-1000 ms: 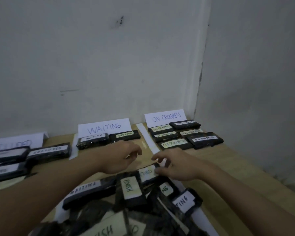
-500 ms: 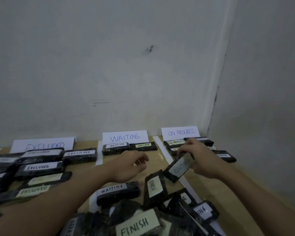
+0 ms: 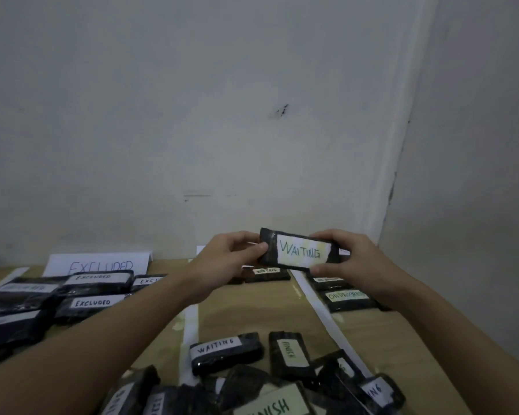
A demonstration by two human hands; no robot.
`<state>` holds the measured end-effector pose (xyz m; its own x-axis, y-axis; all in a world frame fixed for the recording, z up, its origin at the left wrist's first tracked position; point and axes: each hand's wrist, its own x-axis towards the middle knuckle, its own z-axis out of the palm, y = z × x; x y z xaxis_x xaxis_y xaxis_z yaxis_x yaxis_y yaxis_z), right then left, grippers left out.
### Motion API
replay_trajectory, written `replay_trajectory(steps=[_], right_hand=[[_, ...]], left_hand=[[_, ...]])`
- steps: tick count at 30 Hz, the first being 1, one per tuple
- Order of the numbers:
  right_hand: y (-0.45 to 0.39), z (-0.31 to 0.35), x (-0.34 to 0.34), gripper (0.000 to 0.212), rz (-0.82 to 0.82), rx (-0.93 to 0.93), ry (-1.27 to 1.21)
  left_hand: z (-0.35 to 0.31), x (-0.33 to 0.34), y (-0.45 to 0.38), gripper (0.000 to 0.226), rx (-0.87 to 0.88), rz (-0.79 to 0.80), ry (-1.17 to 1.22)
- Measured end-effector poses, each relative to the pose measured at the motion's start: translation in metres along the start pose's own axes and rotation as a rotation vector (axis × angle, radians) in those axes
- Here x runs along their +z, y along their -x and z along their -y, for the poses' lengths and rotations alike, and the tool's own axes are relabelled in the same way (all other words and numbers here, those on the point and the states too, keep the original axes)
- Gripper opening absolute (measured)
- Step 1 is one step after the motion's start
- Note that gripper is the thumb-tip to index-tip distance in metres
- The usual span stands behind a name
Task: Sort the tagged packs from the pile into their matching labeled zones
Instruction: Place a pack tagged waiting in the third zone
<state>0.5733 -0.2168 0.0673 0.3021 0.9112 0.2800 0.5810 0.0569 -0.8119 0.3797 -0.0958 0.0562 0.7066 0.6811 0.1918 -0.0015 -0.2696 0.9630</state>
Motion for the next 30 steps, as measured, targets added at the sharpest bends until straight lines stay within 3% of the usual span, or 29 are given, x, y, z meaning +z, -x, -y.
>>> replay_trajectory(steps=[7,12,19,25,30], right_hand=[[-0.044,0.017,0.056,0.059,0.0,-0.261,0.438],[-0.077,0.001,0.095,0.059,0.089,-0.294,0.694],[-0.121,-0.046,0.131,0.062,0.32,-0.13,0.783],[-0.138,-0.067,0.146,0.064,0.438,-0.04,0.762],[-0.135,-0.069,0.15,0.076,0.416,-0.043,0.729]], left_hand=[[0.015,-0.051,-0.003,0.022,-0.063,-0.194,-0.047],[0.044,-0.082,0.0,0.018,-0.173,-0.191,-0.176],[0.075,-0.113,-0.001,0.024,-0.109,-0.117,-0.76],[0.094,-0.117,-0.001,0.025,-0.074,0.043,-0.858],[0.098,-0.111,-0.001,0.026,-0.013,0.142,-0.89]])
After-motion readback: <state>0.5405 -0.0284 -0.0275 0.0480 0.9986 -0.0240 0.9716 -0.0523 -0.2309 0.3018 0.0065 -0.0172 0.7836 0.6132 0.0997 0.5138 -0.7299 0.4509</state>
